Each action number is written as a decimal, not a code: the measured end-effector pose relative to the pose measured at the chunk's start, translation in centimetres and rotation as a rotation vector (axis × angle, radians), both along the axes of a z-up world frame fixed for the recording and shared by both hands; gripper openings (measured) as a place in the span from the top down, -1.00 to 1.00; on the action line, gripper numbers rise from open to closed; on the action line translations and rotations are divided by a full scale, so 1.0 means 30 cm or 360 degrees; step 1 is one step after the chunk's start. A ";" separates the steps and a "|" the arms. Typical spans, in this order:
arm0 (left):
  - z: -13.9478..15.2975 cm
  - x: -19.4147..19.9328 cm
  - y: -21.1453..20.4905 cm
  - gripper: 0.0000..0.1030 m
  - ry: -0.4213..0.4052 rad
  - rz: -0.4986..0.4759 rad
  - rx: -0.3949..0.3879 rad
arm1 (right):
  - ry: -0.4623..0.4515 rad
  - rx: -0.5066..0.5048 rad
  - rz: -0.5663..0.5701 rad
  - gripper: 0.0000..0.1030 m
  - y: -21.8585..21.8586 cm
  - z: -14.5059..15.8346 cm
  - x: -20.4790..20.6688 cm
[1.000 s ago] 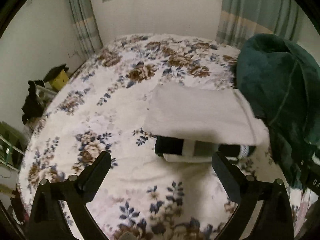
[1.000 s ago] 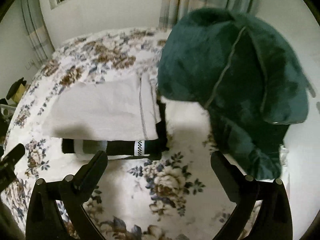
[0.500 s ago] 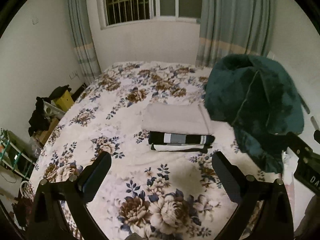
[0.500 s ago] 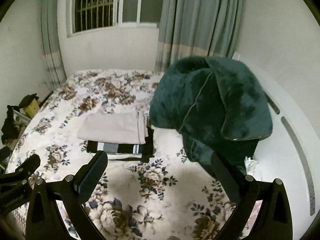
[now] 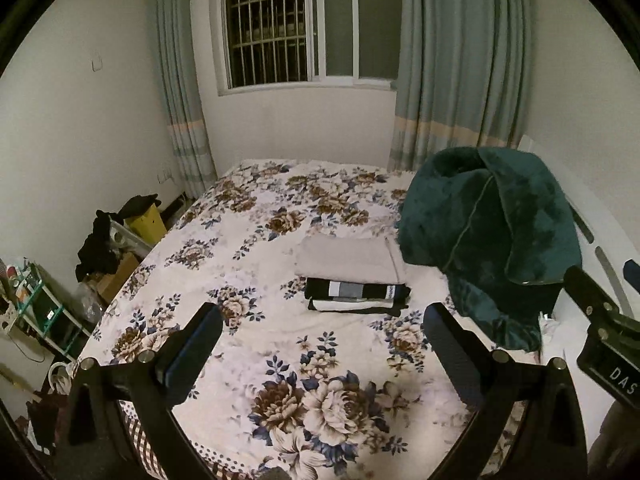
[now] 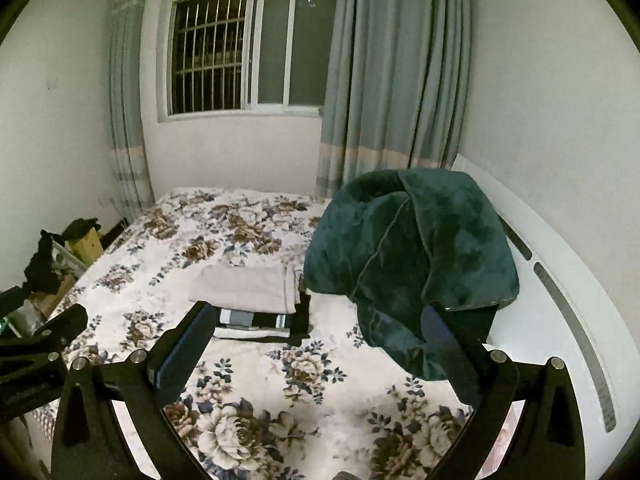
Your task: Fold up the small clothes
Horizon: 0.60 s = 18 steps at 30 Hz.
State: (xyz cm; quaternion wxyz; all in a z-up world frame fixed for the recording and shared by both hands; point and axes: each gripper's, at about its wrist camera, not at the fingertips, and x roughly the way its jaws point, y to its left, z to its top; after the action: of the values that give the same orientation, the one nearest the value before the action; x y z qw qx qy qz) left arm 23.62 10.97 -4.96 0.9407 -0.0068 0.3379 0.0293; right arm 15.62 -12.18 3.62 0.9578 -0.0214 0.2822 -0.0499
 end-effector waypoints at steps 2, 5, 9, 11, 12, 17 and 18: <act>0.025 -0.035 -0.007 -1.00 -0.0030 0.0001 -0.0006 | -0.0016 0.0009 0.0010 -1.00 -0.005 0.024 -0.037; 0.046 -0.072 -0.009 -0.99 -0.0057 0.0011 -0.0019 | -0.0031 0.0017 0.0027 -1.00 -0.010 0.055 -0.090; 0.063 -0.103 -0.016 -1.00 -0.0091 0.0029 -0.0016 | -0.0044 0.0025 0.0040 -1.00 -0.019 0.077 -0.130; 0.068 -0.117 -0.018 -1.00 -0.0103 0.0038 -0.0017 | -0.0049 0.0028 0.0050 -1.00 -0.030 0.080 -0.119; 0.071 -0.123 -0.017 -1.00 -0.0114 0.0038 -0.0026 | -0.0051 0.0027 0.0053 -1.00 -0.033 0.081 -0.122; 0.080 -0.136 -0.022 -1.00 -0.0145 0.0055 -0.0012 | -0.0029 0.0032 0.0071 -1.00 -0.043 0.074 -0.114; 0.081 -0.140 -0.023 -1.00 -0.0150 0.0062 -0.0006 | -0.0029 0.0032 0.0069 -1.00 -0.046 0.073 -0.117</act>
State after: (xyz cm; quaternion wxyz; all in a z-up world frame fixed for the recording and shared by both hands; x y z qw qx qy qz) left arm 19.43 10.27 -2.52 0.9548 -0.0166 0.2931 0.0466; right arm 12.09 -13.55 5.81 0.9614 -0.0175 0.2733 -0.0265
